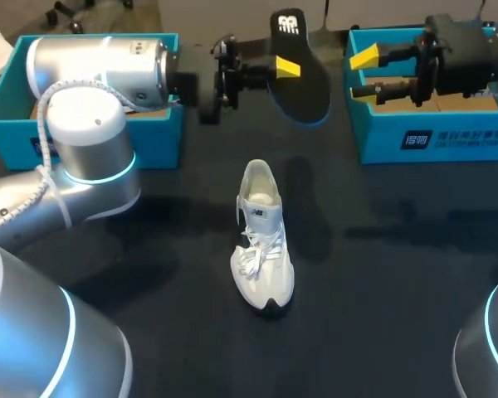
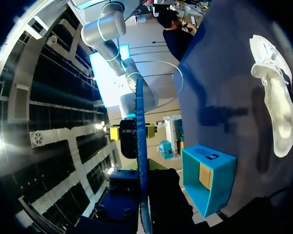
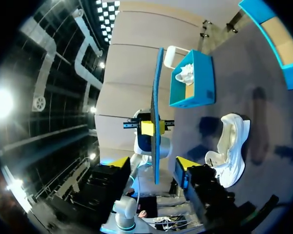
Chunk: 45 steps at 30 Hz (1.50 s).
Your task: Take the shoe out of the shoebox, open the shoe tongue, remove and reinsert the insole, then place the shoe into the shoebox
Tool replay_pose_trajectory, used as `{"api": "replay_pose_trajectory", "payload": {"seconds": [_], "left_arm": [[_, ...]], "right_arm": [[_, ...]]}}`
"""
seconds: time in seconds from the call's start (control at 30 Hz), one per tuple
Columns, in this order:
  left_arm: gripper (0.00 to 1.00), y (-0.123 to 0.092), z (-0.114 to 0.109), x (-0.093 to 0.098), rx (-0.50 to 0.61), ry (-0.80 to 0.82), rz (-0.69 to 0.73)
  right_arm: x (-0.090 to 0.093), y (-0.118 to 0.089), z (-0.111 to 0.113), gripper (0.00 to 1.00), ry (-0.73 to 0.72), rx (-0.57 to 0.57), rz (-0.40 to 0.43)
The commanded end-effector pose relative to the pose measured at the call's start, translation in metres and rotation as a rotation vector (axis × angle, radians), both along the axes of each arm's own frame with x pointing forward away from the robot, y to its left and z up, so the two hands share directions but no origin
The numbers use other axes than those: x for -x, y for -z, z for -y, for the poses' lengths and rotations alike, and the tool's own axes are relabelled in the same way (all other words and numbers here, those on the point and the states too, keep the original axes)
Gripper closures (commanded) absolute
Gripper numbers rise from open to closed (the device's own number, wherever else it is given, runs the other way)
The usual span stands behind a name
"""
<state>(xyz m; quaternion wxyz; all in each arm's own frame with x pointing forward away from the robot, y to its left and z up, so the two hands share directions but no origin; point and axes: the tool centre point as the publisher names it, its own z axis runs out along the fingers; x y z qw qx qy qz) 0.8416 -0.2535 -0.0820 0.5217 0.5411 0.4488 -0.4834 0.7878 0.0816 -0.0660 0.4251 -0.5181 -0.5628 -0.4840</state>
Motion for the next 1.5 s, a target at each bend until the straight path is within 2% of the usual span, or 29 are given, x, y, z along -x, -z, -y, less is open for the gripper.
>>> {"api": "replay_pose_trajectory", "payload": {"seconds": [0.03,0.3,0.73,1.03,1.2,1.5], "left_arm": [[1.00,0.000,0.016,-0.009,0.008,-0.004,0.012],[1.00,-0.003,0.028,-0.008,0.030,0.010,0.006],[1.00,-0.005,0.043,-0.010,0.049,0.002,-0.010],[1.00,-0.008,0.052,-0.009,0.058,-0.003,-0.004],[1.00,-0.007,0.052,-0.008,0.061,-0.003,-0.006],[1.00,-0.007,0.050,-0.011,0.061,-0.012,-0.001]], "right_arm": [[-0.005,0.002,-0.007,0.53,-0.002,-0.001,-0.006],[-0.007,0.004,-0.013,0.55,0.003,-0.007,-0.015],[-0.013,0.005,-0.024,0.76,-0.013,-0.021,-0.018],[-0.014,0.005,-0.028,0.78,-0.026,-0.022,-0.021],[-0.013,0.005,-0.028,0.87,-0.022,-0.023,-0.021],[-0.012,0.006,-0.028,0.89,-0.022,-0.026,-0.020]]}}
